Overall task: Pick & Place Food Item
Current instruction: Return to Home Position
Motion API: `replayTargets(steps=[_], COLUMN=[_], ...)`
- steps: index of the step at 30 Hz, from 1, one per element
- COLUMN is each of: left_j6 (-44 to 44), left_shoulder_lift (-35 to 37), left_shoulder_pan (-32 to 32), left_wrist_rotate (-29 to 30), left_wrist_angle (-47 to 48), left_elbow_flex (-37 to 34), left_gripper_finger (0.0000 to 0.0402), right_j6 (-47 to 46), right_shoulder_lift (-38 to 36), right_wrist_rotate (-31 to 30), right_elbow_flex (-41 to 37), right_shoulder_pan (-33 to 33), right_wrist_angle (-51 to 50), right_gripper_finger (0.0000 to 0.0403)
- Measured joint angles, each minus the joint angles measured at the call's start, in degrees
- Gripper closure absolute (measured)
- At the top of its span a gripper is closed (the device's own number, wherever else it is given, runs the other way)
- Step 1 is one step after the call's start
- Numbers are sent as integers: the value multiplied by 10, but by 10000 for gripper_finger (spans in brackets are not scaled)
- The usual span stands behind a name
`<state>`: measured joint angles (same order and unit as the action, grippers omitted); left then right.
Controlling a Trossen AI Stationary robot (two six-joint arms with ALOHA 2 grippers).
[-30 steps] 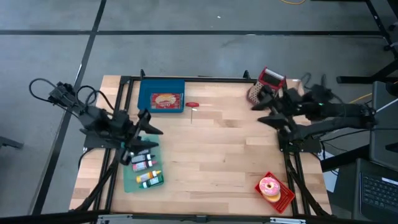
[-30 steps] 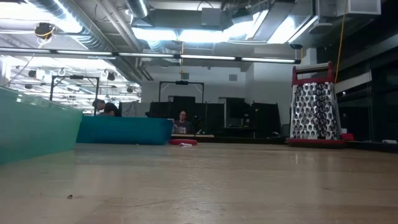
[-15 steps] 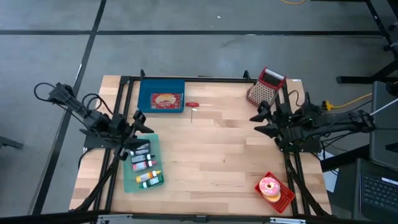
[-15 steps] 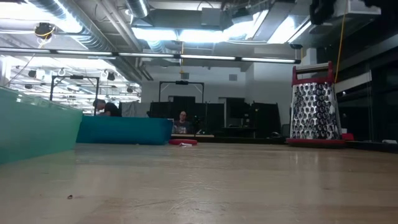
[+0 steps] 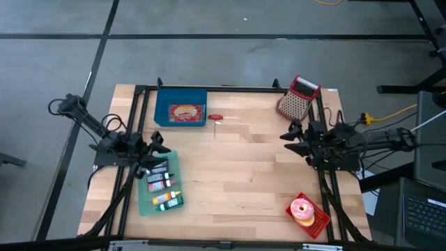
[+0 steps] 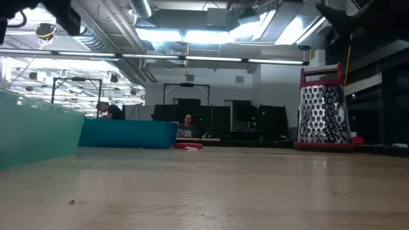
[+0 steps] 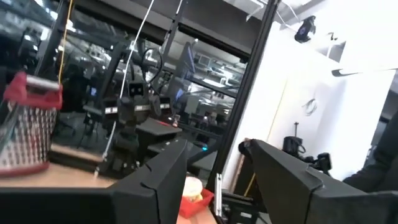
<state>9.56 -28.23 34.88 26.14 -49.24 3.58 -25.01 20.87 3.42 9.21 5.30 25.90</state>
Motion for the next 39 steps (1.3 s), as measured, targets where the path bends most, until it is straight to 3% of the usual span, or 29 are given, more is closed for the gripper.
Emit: replayTargets(steps=[3,9,18,22,26,33,39], left_j6=[24,66,167,219,225,183,124], left_shoulder_lift=[29,92,154,169,176,166,126], left_shoulder_pan=[0,0,0,0,0,-1,-1], left_wrist_rotate=[4,12,21,25,15,-16,-5], left_wrist_angle=[6,148,333,398,445,455,455], left_elbow_flex=[-32,-31,-31,-31,-31,-31,-31], left_gripper_finger=[224,228,222,223,220,217,211], right_j6=[4,-15,-34,32,78,114,127], right_shoulder_lift=[-37,-117,-143,-132,-115,-92,-74], right_wrist_rotate=[0,-21,-100,-70,-24,-25,-25], right_elbow_flex=[-17,-84,-83,-82,-82,-82,-82], right_shoulder_pan=[0,0,0,-8,-13,-14,-14], right_wrist_angle=[4,-7,-246,-250,-254,-254,-254], right_gripper_finger=[199,199,199,199,199,199,199])
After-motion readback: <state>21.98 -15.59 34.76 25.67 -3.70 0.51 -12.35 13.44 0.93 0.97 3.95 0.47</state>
